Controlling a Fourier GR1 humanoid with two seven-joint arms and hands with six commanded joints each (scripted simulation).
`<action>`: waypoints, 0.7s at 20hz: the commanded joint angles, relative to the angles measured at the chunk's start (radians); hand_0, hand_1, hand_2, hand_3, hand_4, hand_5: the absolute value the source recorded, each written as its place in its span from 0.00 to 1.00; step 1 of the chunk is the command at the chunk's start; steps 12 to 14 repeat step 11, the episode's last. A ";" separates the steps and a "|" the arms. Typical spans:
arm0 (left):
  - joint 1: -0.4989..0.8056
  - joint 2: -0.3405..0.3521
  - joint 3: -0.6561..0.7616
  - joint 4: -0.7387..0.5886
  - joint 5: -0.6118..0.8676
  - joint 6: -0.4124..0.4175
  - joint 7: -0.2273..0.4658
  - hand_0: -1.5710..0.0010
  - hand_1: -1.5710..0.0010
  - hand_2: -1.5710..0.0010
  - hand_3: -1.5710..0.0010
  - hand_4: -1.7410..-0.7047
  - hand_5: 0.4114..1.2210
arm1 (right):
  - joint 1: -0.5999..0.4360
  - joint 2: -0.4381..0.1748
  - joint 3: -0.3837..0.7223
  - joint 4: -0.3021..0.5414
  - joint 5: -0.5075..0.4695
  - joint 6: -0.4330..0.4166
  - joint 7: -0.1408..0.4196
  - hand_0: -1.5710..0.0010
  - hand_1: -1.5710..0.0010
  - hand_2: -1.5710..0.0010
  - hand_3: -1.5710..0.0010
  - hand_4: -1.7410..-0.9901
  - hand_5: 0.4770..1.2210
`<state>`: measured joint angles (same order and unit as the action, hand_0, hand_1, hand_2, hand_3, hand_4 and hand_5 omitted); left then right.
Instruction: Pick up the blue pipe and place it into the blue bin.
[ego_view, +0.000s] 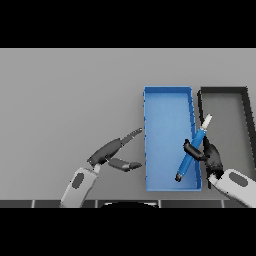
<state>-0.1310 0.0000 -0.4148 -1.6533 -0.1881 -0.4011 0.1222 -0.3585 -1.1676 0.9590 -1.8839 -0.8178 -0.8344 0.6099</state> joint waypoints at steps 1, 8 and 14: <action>0.002 -0.001 -0.001 -0.003 -0.004 0.006 -0.005 1.00 1.00 1.00 1.00 0.82 0.02 | -0.014 0.001 0.012 -0.001 0.000 -0.006 0.000 0.98 0.98 0.98 0.99 0.94 0.32; 0.004 0.001 0.001 -0.016 0.005 0.002 -0.004 1.00 1.00 1.00 1.00 0.83 0.02 | -0.041 -0.002 0.038 0.000 -0.022 0.001 0.000 1.00 1.00 1.00 1.00 0.96 0.24; 0.014 -0.008 -0.011 -0.030 -0.004 0.010 0.014 1.00 1.00 1.00 1.00 0.83 0.02 | -0.044 0.010 0.044 0.014 -0.020 0.005 -0.007 1.00 1.00 1.00 1.00 0.96 0.22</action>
